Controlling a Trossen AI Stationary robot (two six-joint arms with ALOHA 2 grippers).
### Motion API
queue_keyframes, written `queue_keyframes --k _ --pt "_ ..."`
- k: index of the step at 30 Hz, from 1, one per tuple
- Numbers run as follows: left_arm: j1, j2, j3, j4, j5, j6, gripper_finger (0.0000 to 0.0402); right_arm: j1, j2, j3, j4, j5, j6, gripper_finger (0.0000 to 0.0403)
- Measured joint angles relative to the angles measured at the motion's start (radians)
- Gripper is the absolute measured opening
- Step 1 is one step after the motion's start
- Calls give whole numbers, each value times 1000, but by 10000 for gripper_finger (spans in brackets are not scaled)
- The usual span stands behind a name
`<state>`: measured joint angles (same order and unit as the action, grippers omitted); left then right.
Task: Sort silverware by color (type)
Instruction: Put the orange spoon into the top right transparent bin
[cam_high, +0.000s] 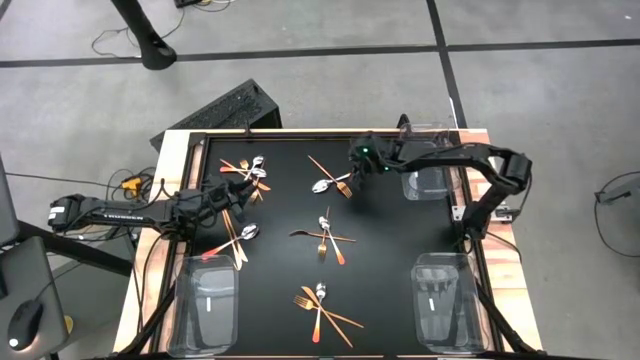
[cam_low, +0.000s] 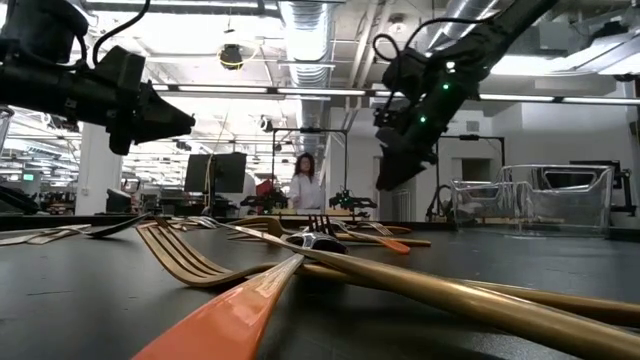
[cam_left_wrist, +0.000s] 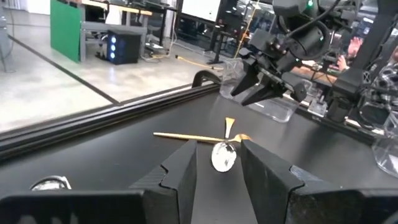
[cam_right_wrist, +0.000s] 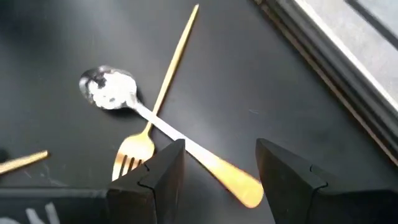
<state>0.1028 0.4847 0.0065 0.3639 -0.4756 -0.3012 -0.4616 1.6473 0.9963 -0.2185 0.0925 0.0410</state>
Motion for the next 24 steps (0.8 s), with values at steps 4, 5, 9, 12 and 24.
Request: queue_keyframes --k 4,5,9,12,24 --pt "0 0 0 -26 0 -8 112 5 38 49 -34 0 -40 217" --pt "0 0 0 -32 0 -10 112 5 46 59 -43 0 -48 217" --pt "0 0 0 -48 -1 -12 112 -1 82 92 -68 1 -74 217" --pt "0 0 0 -62 -1 -19 112 -9 110 109 -65 -22 -76 217" --pt "0 0 0 -92 -1 -33 112 -19 224 187 -106 -66 -98 217"
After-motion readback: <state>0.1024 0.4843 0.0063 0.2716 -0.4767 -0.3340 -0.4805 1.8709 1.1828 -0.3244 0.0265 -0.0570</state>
